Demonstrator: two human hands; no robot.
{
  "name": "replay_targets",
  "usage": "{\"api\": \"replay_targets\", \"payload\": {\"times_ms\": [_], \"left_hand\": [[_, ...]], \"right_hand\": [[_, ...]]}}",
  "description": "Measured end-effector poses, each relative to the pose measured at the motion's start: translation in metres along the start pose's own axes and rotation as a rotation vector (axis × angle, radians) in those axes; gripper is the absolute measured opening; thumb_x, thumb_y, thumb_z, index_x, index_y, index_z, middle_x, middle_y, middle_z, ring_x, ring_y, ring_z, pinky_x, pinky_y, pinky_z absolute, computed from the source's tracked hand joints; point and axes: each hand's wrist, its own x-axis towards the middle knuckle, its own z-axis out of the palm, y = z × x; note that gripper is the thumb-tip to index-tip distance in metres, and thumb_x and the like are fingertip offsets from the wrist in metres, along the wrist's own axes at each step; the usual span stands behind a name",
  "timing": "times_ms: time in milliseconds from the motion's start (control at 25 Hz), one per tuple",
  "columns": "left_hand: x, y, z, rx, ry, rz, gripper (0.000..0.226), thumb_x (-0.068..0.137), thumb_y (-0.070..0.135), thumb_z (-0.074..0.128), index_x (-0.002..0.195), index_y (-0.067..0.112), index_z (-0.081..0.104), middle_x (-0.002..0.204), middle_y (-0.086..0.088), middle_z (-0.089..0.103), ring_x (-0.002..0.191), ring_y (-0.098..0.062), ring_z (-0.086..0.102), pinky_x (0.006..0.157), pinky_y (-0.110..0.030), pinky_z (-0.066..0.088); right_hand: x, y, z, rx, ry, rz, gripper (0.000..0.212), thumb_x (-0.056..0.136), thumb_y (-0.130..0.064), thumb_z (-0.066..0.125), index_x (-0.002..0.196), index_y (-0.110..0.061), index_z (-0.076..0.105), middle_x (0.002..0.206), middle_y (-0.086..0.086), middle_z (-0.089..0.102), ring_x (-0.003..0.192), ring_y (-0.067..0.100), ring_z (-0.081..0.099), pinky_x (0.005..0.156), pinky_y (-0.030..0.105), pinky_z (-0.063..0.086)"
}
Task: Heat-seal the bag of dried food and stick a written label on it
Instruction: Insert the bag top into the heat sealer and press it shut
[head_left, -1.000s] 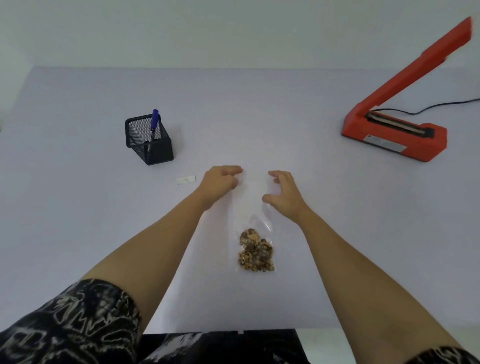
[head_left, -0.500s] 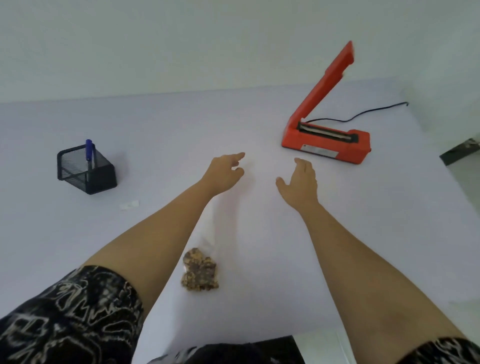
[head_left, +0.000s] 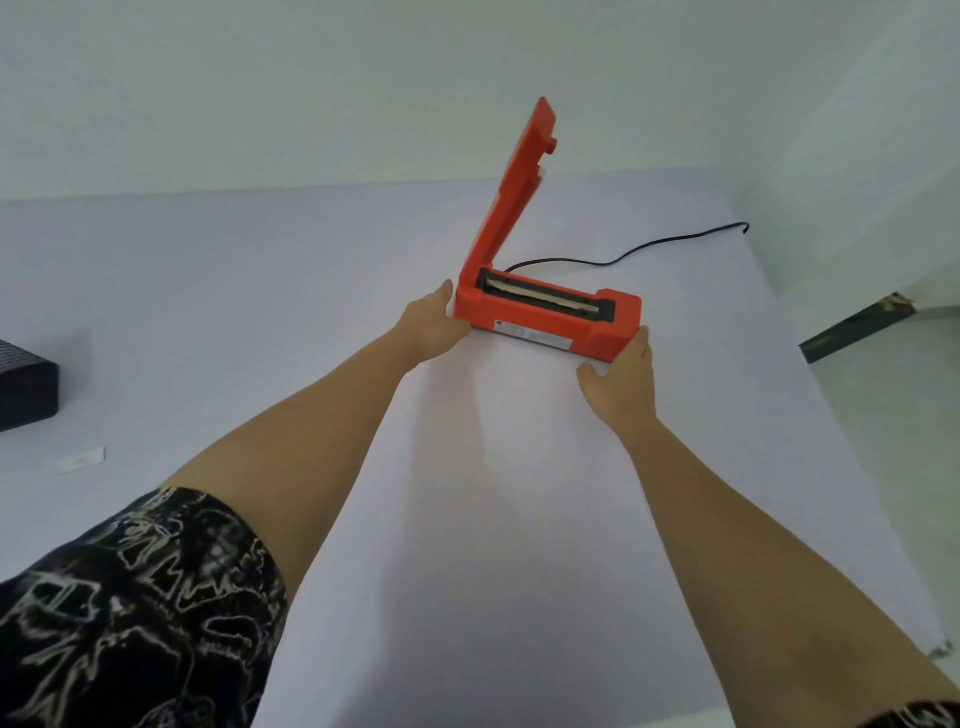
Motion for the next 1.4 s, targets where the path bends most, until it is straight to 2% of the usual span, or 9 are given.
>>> {"api": "replay_targets", "payload": {"times_ms": [80,200,400,560,760,920,1040,1200,1400], "left_hand": [[-0.003,0.003,0.002,-0.015,0.025,0.026,0.054,0.084,0.009,0.05,0.136,0.02,0.041,0.12,-0.003,0.053,0.108,-0.018,0.05,0.091,-0.029,0.041],[-0.018,-0.008,0.001,-0.045,0.07,0.032,0.052,0.081,0.006,0.051,0.131,0.018,0.048,0.125,-0.004,0.058,0.112,-0.021,0.055,0.093,-0.033,0.046],[-0.06,-0.041,-0.004,-0.014,0.05,0.048,0.053,0.08,0.004,0.051,0.132,0.017,0.048,0.127,-0.004,0.058,0.118,-0.021,0.055,0.099,-0.035,0.045],[-0.09,-0.058,0.004,0.003,0.014,0.083,0.055,0.082,0.001,0.052,0.135,0.015,0.045,0.131,-0.003,0.056,0.122,-0.017,0.053,0.098,-0.027,0.041],[-0.097,-0.064,0.004,0.052,-0.037,0.113,0.061,0.084,0.003,0.05,0.142,0.014,0.036,0.142,-0.005,0.047,0.128,-0.019,0.047,0.099,-0.026,0.037],[-0.121,-0.085,-0.012,0.07,0.118,0.153,0.059,0.088,0.006,0.051,0.144,0.009,0.032,0.145,-0.006,0.043,0.13,-0.019,0.044,0.099,-0.021,0.032],[-0.153,-0.129,-0.031,0.058,0.314,0.16,0.052,0.089,0.008,0.054,0.139,0.007,0.04,0.139,-0.008,0.05,0.123,-0.02,0.05,0.101,-0.026,0.037],[-0.193,-0.199,-0.062,0.035,0.555,-0.005,0.046,0.091,0.01,0.054,0.135,0.004,0.043,0.133,-0.012,0.054,0.119,-0.024,0.052,0.101,-0.032,0.038],[-0.205,-0.243,-0.073,0.019,0.566,-0.246,0.044,0.091,0.015,0.054,0.131,-0.001,0.045,0.126,-0.019,0.055,0.115,-0.031,0.052,0.098,-0.037,0.04]], "right_hand": [[-0.003,0.0,0.002,0.055,0.01,0.007,0.089,0.081,-0.018,0.064,0.146,-0.003,0.005,0.15,0.017,0.025,0.136,0.031,0.03,0.111,0.042,0.031],[-0.028,0.004,0.006,0.112,0.005,-0.019,0.087,0.079,-0.016,0.065,0.145,-0.006,0.01,0.146,0.016,0.031,0.131,0.03,0.036,0.108,0.04,0.034],[-0.092,0.018,0.012,0.179,0.015,-0.075,0.08,0.078,-0.013,0.064,0.143,-0.009,0.019,0.139,0.014,0.038,0.126,0.028,0.041,0.105,0.038,0.037],[-0.145,0.028,0.017,0.237,0.064,-0.031,0.076,0.077,-0.012,0.066,0.141,-0.015,0.024,0.134,0.009,0.043,0.122,0.024,0.044,0.104,0.037,0.039],[-0.16,0.037,0.016,0.116,0.055,-0.029,0.084,0.076,-0.016,0.066,0.144,-0.006,0.017,0.144,0.016,0.033,0.133,0.03,0.033,0.111,0.044,0.032],[-0.187,0.005,0.025,0.023,0.235,-0.205,0.067,0.08,-0.013,0.063,0.138,-0.002,0.03,0.137,0.018,0.038,0.127,0.03,0.036,0.107,0.041,0.035],[-0.218,-0.026,0.068,0.094,0.03,-0.364,0.049,0.081,-0.006,0.06,0.127,-0.002,0.044,0.118,0.014,0.05,0.111,0.026,0.05,0.097,0.036,0.043],[-0.238,-0.066,0.136,0.14,-0.288,-0.342,0.044,0.086,-0.009,0.057,0.128,-0.002,0.044,0.121,0.014,0.051,0.109,0.022,0.052,0.094,0.027,0.041],[-0.236,-0.102,0.182,-0.006,-0.435,-0.509,0.044,0.09,-0.015,0.054,0.132,-0.008,0.043,0.129,0.012,0.048,0.118,0.025,0.048,0.1,0.033,0.04]]}}
